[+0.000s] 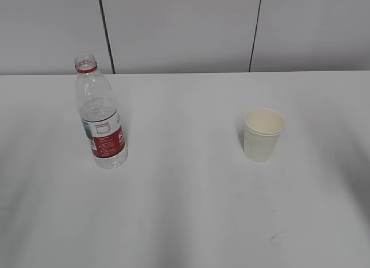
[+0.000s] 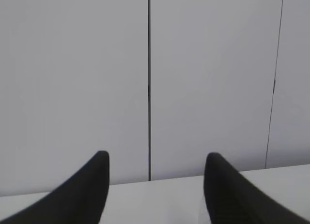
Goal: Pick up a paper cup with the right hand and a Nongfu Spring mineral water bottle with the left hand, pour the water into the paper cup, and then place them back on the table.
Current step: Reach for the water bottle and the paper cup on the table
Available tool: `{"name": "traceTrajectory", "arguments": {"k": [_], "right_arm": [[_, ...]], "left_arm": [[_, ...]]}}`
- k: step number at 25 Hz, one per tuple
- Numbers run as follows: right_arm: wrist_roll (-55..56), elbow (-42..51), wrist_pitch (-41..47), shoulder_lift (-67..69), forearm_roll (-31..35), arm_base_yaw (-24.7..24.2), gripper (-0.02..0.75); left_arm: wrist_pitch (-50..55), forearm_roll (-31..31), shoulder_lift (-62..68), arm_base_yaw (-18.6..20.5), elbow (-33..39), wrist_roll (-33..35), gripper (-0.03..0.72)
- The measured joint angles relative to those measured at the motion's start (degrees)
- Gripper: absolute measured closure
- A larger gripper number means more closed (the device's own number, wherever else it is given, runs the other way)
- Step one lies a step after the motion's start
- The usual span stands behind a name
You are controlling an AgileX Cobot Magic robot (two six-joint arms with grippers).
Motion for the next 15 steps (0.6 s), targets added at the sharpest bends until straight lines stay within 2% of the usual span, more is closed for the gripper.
{"name": "traceTrajectory", "arguments": {"k": [4, 10, 15], "right_arm": [[5.2, 2.4, -13.1, 7.5, -2.5, 0.0, 0.174], [14.8, 8.6, -31.8, 22.4, -16.2, 0.0, 0.174], [15.7, 9.3, -41.9, 33.9, -19.4, 0.0, 0.174]], "left_arm": [[-6.0, -0.1, 7.2, 0.0, 4.0, -2.6, 0.305], [-14.3, 0.4, 15.3, 0.0, 6.5, -3.5, 0.305], [-15.7, 1.0, 18.1, 0.0, 6.5, -3.5, 0.305]]}}
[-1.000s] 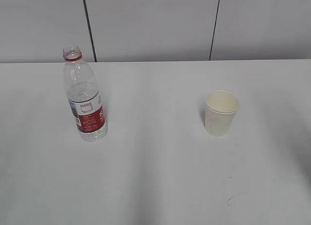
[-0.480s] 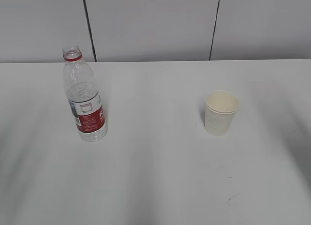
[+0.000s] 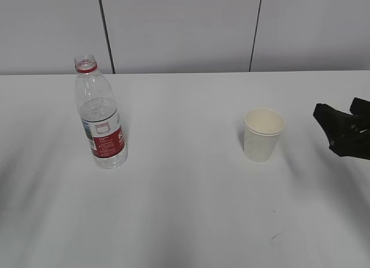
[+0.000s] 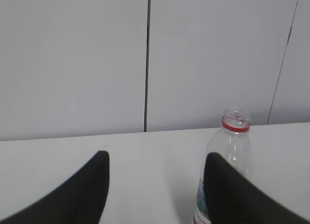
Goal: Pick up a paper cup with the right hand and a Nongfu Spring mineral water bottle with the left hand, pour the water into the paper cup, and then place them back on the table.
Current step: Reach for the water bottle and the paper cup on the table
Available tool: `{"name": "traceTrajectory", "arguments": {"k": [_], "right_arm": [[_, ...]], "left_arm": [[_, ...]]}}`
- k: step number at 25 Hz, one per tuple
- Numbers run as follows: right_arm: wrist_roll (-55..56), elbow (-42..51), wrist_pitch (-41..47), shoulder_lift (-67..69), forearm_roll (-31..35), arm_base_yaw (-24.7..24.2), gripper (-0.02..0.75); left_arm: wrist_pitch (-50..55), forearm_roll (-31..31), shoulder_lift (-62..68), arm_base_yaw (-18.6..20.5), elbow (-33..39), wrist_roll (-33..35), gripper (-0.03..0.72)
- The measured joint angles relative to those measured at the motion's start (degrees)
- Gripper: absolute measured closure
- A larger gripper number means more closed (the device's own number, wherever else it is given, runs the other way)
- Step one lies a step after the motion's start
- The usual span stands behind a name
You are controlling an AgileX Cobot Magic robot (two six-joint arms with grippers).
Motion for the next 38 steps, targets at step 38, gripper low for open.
{"name": "traceTrajectory", "arguments": {"k": [38], "right_arm": [[0.0, -3.9, -5.3, 17.1, -11.9, 0.0, 0.094]], "left_arm": [[0.2, 0.1, 0.8, 0.0, 0.0, 0.0, 0.312]]}}
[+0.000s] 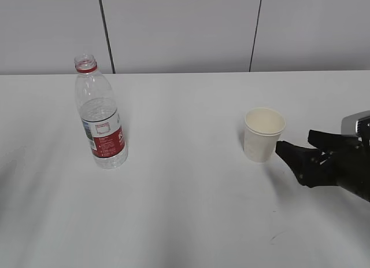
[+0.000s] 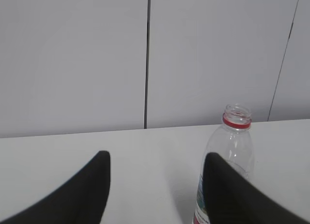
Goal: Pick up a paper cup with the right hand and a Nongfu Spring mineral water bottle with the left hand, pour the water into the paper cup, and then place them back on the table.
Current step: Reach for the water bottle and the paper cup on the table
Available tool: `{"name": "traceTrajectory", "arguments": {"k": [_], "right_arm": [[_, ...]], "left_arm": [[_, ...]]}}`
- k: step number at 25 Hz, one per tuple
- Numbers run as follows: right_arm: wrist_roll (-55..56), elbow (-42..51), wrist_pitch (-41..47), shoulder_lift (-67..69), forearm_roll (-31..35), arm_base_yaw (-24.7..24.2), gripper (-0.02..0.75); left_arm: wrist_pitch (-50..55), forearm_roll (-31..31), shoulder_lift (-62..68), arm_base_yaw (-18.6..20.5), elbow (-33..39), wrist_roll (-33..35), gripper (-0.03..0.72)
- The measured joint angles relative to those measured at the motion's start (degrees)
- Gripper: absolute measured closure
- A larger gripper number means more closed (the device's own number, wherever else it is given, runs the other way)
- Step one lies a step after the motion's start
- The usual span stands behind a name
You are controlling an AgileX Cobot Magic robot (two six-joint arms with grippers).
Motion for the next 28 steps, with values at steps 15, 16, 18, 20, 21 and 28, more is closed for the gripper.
{"name": "traceTrajectory", "arguments": {"k": [15, 16, 18, 20, 21, 28], "right_arm": [[0.0, -9.7, -0.2, 13.1, -2.8, 0.0, 0.088], [0.0, -10.6, -0.2, 13.8, -2.9, 0.0, 0.088], [0.0, -12.2, -0.2, 15.0, -3.0, 0.0, 0.087], [0.1, -13.8, -0.2, 16.1, -3.7, 0.0, 0.087], [0.4, -14.5, -0.2, 16.6, -4.1, 0.0, 0.087], [2.5, -19.3, -0.2, 21.3, -5.8, 1.5, 0.087]], "left_arm": [[0.0, 0.0, 0.0, 0.0, 0.0, 0.0, 0.312], [0.0, 0.0, 0.0, 0.0, 0.0, 0.0, 0.312], [0.0, 0.0, 0.0, 0.0, 0.0, 0.0, 0.312], [0.0, 0.0, 0.0, 0.0, 0.0, 0.0, 0.312], [0.0, 0.0, 0.0, 0.0, 0.0, 0.0, 0.312], [0.0, 0.0, 0.0, 0.0, 0.0, 0.0, 0.313]]}}
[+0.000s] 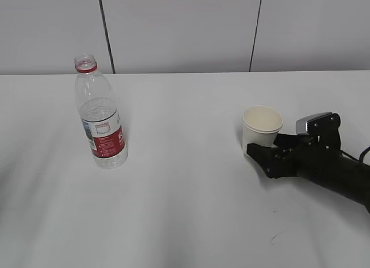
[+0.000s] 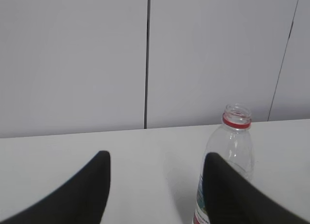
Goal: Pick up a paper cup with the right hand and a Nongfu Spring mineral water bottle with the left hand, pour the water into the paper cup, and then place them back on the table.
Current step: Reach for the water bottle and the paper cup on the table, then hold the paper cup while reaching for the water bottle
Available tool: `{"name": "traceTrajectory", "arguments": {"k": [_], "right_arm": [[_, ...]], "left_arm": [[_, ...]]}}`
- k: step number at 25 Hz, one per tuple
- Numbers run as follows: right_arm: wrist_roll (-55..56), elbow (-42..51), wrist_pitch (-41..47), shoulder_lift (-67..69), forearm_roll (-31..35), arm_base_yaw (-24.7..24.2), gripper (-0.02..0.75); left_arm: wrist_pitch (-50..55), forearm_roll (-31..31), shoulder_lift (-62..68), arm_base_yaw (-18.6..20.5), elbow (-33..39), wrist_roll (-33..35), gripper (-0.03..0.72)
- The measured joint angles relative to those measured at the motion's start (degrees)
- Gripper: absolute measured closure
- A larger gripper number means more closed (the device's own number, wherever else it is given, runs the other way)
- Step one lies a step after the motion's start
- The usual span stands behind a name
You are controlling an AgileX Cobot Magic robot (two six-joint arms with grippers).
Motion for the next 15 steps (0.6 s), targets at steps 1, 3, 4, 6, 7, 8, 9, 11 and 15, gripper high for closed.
{"name": "traceTrajectory", "arguments": {"k": [1, 3, 4, 6, 7, 8, 9, 11, 15], "right_arm": [[0.0, -0.6, 0.0, 0.2, -0.1, 0.7, 0.087], [0.1, -1.9, 0.0, 0.8, -0.1, 1.9, 0.087], [0.1, -2.5, 0.0, 1.1, -0.1, 2.5, 0.087], [0.1, -3.8, 0.0, 1.7, 0.1, 3.4, 0.087], [0.1, -4.3, 0.0, 2.2, 0.6, 3.8, 0.087], [0.1, -5.0, 0.0, 2.4, 0.7, 4.1, 0.087], [0.1, -5.6, 0.0, 2.9, 1.0, 4.4, 0.087], [0.1, -6.8, 0.0, 3.6, 1.9, 4.9, 0.087], [0.4, -8.4, 0.0, 5.0, 2.6, 5.3, 0.087]], "left_arm": [[0.0, 0.0, 0.0, 0.0, 0.0, 0.0, 0.313], [0.0, 0.0, 0.0, 0.0, 0.0, 0.0, 0.313], [0.0, 0.0, 0.0, 0.0, 0.0, 0.0, 0.313], [0.0, 0.0, 0.0, 0.0, 0.0, 0.0, 0.313], [0.0, 0.0, 0.0, 0.0, 0.0, 0.0, 0.313], [0.0, 0.0, 0.0, 0.0, 0.0, 0.0, 0.313], [0.0, 0.0, 0.0, 0.0, 0.0, 0.0, 0.313], [0.0, 0.0, 0.0, 0.0, 0.0, 0.0, 0.313], [0.0, 0.0, 0.0, 0.0, 0.0, 0.0, 0.313]]}}
